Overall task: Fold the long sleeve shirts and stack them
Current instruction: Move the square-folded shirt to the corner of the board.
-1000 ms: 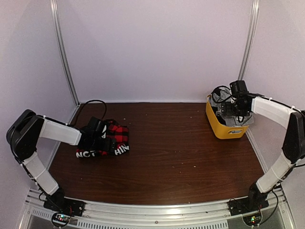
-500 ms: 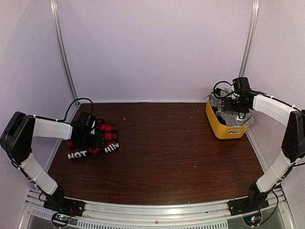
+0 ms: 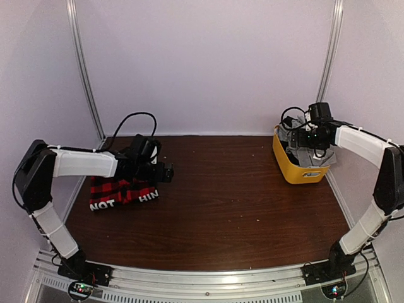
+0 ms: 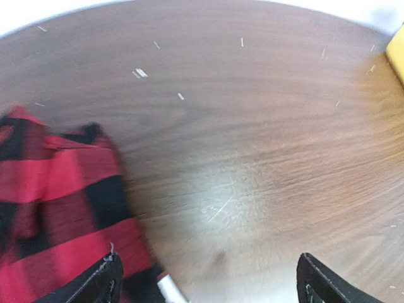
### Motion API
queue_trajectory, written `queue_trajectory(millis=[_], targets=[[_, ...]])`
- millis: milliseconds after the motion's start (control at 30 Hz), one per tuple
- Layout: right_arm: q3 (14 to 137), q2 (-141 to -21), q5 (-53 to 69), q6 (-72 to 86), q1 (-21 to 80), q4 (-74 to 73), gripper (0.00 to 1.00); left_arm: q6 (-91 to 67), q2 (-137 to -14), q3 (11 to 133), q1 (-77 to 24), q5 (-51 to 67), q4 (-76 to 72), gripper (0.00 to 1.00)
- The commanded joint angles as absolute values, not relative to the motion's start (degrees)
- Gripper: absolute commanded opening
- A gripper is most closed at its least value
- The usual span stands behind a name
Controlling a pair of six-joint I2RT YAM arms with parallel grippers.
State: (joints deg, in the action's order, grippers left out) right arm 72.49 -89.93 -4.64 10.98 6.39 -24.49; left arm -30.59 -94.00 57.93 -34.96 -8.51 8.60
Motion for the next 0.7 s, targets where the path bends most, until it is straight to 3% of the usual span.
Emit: queue_trajectory(millis=[0, 233, 667], targets=[[71.50, -87.60, -4.43, 11.95, 6.02, -23.72, 1.00, -30.01, -104.18, 63.03, -36.57, -5.07, 7.63, 0.96], [72.33, -88.48, -6.17, 12.11, 3.85, -24.76, 1.00, -30.53, -108.95, 62.93, -37.89, -5.44, 8.13, 0.95], [74.25, -90.29, -13.48, 11.14, 2.10, -30.36, 1.00, -32.93, -96.22, 46.66, -30.56, -10.24, 9.80, 0.95]])
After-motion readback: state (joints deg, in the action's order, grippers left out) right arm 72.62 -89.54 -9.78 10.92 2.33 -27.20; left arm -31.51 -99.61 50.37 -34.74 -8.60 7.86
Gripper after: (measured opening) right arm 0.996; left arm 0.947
